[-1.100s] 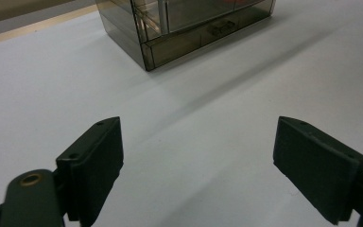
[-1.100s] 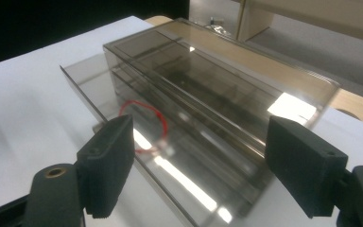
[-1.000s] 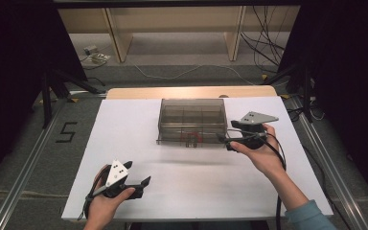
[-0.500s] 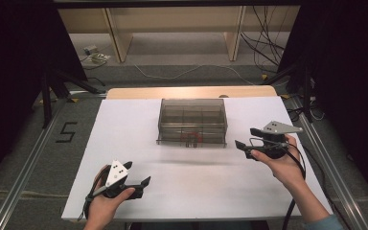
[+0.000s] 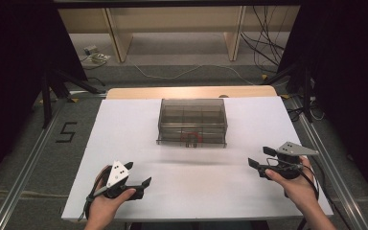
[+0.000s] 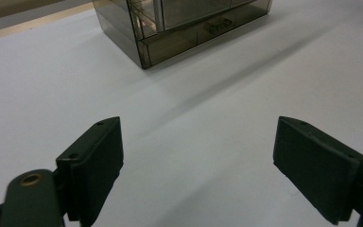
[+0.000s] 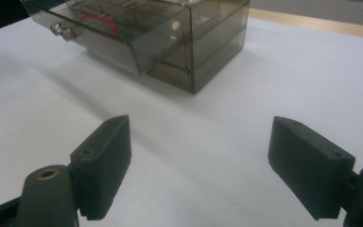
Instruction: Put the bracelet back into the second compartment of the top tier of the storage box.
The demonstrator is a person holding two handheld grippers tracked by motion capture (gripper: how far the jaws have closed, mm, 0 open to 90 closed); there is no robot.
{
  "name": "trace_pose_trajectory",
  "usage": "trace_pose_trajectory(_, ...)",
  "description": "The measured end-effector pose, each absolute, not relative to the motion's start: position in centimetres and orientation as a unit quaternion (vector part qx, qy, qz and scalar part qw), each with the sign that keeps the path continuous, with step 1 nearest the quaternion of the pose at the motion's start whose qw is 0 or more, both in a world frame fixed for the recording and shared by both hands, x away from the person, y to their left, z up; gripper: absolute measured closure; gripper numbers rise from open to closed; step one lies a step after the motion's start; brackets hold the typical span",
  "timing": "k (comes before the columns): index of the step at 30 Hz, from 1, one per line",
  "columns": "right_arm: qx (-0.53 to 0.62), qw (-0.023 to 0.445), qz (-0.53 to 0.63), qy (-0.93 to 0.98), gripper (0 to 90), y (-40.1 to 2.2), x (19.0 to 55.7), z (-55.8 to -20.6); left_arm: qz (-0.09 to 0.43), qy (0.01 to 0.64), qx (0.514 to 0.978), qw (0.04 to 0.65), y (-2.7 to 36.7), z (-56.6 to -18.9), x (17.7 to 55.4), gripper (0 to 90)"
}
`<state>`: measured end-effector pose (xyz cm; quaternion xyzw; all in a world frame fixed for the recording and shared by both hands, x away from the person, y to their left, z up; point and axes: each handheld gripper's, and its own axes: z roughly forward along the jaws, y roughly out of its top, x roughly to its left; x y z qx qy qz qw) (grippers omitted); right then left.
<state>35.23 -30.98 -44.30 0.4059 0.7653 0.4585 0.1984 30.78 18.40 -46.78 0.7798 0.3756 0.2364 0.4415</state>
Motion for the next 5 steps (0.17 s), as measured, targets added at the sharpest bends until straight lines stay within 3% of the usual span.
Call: trace_pose_trajectory(5, 0.409, 0.198, 0.461, 0.762, 21.4, -31.58, 34.72, -44.62, 0.221, 0.378, 0.782, 0.444, 17.58, -46.75, 30.70, 17.1)
